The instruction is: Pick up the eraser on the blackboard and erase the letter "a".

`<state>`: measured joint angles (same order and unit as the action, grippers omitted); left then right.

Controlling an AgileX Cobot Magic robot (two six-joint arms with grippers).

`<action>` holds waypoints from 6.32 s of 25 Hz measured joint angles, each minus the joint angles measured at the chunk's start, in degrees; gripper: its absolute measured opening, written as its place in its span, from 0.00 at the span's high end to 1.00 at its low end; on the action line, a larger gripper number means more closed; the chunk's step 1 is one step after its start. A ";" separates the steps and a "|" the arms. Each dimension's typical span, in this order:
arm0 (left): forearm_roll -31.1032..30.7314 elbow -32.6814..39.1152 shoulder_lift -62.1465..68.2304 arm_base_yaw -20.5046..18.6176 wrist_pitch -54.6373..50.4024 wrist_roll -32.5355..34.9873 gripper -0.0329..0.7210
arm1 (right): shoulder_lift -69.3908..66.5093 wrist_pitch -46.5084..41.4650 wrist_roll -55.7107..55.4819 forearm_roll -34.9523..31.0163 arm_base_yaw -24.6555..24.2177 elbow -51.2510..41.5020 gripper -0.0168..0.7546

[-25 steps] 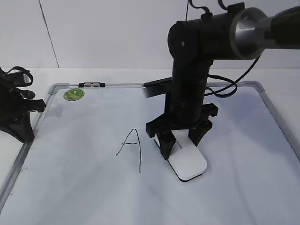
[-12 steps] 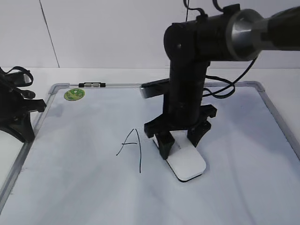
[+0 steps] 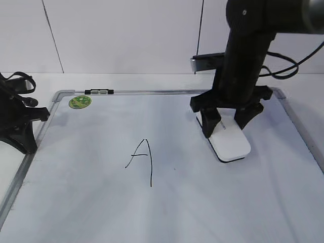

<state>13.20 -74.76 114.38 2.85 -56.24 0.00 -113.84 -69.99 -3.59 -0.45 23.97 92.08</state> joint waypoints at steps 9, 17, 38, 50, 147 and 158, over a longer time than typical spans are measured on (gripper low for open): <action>0.00 0.00 0.00 0.00 0.00 0.00 0.91 | 6.41 -0.10 -0.95 1.11 -5.40 0.00 0.28; 0.00 0.00 0.00 0.00 0.00 0.00 0.91 | 10.95 -0.32 -1.43 1.83 -11.07 -0.34 0.28; 0.24 0.00 0.00 0.00 0.00 0.00 0.91 | 16.87 -0.43 -3.93 7.36 -13.62 -14.60 0.28; 0.61 0.00 0.00 0.00 0.00 0.00 0.90 | 12.28 -0.12 -4.03 7.14 -16.24 -14.60 0.28; 0.03 -7.71 0.72 0.00 -4.56 0.30 0.71 | 3.98 2.50 -4.80 10.57 -16.37 -14.60 0.21; -1.27 -8.63 -2.66 0.00 -5.64 0.00 0.57 | 3.98 1.34 -4.94 10.17 -16.37 -10.21 0.21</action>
<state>11.93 -83.39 111.72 2.85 -61.88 0.00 -109.86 -68.65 -8.53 9.72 7.60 81.87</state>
